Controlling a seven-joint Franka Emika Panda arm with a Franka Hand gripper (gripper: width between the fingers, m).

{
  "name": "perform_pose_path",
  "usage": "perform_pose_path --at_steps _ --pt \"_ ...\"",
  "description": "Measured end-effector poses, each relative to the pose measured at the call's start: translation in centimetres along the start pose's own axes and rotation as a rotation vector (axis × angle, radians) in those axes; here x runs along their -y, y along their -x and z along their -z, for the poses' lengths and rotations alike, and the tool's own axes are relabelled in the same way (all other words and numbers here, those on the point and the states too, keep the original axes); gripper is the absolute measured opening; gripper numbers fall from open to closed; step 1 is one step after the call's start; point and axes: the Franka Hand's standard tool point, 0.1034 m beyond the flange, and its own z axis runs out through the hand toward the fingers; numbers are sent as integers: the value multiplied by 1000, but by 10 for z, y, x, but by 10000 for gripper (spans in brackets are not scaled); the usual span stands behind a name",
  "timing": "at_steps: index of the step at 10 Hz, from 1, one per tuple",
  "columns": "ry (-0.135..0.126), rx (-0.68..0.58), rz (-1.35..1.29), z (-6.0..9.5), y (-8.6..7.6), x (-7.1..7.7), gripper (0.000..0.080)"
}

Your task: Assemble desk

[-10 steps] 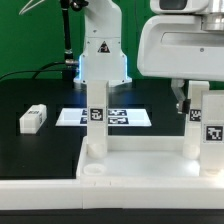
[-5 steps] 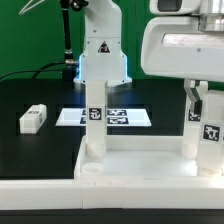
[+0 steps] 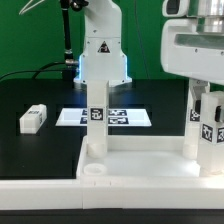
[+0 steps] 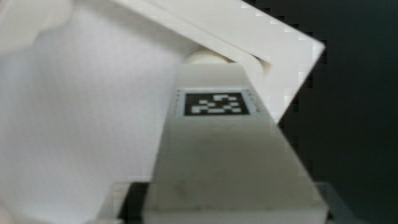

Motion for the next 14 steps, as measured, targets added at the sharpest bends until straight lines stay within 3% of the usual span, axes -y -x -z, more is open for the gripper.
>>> perform_pose_path --at_steps 2,3,5,6,7,8,9,10,14 --pt "-36 10 -306 0 6 -3 291" --pt "-74 22 -426 0 11 -5 291" --pt "-74 21 -424 1 11 -5 291" --pt "-73 20 -404 0 11 -5 433" --pt "-73 18 -345 -1 11 -5 433" --pt "-76 11 -120 0 11 -5 600" --pt "-82 1 111 -1 12 -5 634" --pt "-81 -1 253 -3 17 -8 634" --pt "-79 -14 516 -3 15 -8 649"
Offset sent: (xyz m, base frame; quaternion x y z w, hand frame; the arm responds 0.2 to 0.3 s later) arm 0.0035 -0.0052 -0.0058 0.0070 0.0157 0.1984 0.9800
